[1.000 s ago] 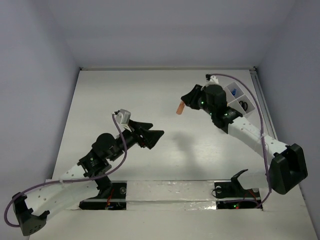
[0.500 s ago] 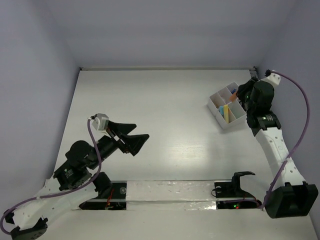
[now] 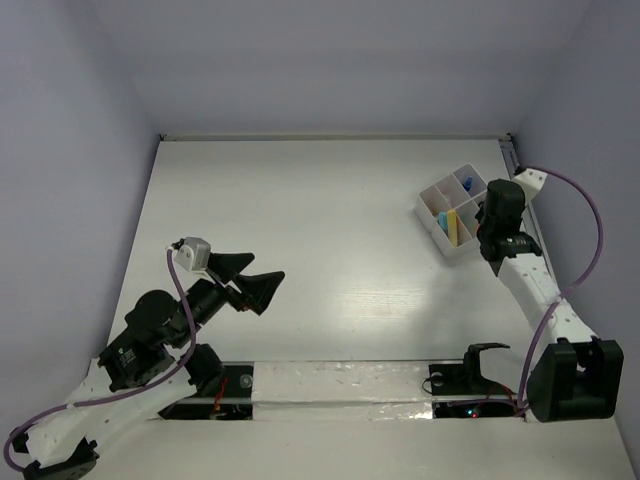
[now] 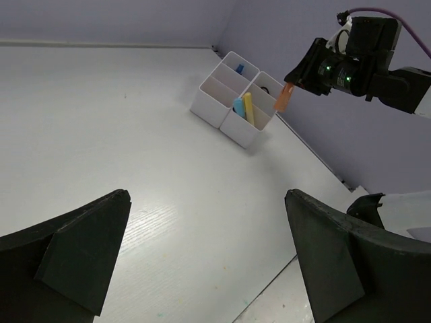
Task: Sort the stationery into containers
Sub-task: Place the pen in the storage box, then reset both arms
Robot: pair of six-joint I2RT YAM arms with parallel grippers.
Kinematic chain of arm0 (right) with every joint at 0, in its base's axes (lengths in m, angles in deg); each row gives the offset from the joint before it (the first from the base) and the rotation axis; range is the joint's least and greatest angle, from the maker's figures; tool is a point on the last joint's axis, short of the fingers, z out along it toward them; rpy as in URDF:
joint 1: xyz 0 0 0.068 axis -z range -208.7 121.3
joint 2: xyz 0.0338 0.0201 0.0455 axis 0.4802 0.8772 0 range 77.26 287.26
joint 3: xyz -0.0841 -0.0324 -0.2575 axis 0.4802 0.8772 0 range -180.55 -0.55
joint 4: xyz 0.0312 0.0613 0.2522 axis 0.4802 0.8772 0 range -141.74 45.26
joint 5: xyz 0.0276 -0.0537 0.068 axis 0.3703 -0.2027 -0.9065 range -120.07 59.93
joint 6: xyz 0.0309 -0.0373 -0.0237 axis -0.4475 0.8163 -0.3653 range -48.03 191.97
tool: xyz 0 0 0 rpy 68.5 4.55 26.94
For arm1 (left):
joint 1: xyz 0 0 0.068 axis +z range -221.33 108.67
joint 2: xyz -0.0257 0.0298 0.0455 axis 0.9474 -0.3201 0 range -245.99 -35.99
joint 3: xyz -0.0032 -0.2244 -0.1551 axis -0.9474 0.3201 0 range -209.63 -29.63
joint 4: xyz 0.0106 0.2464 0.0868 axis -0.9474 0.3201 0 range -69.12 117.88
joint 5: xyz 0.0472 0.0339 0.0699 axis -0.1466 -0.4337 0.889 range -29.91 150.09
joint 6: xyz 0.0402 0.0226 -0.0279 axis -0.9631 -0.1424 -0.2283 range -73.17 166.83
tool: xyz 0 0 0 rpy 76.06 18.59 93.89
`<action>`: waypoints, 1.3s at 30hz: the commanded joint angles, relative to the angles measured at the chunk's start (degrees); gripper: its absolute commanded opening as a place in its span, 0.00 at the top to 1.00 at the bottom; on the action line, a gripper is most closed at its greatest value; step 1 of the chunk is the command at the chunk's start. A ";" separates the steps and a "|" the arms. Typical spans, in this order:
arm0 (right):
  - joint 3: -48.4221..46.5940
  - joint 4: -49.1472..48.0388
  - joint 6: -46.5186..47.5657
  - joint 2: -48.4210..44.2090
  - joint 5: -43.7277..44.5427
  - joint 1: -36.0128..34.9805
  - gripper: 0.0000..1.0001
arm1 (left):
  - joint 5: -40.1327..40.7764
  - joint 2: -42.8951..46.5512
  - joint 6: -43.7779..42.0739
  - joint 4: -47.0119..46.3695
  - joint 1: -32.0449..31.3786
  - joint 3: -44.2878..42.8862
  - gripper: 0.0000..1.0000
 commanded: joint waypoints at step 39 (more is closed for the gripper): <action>-1.64 -0.79 -6.36 -18.86 -29.12 -2.42 0.00 | 2.87 -6.88 -1.90 -3.06 5.80 -0.78 0.01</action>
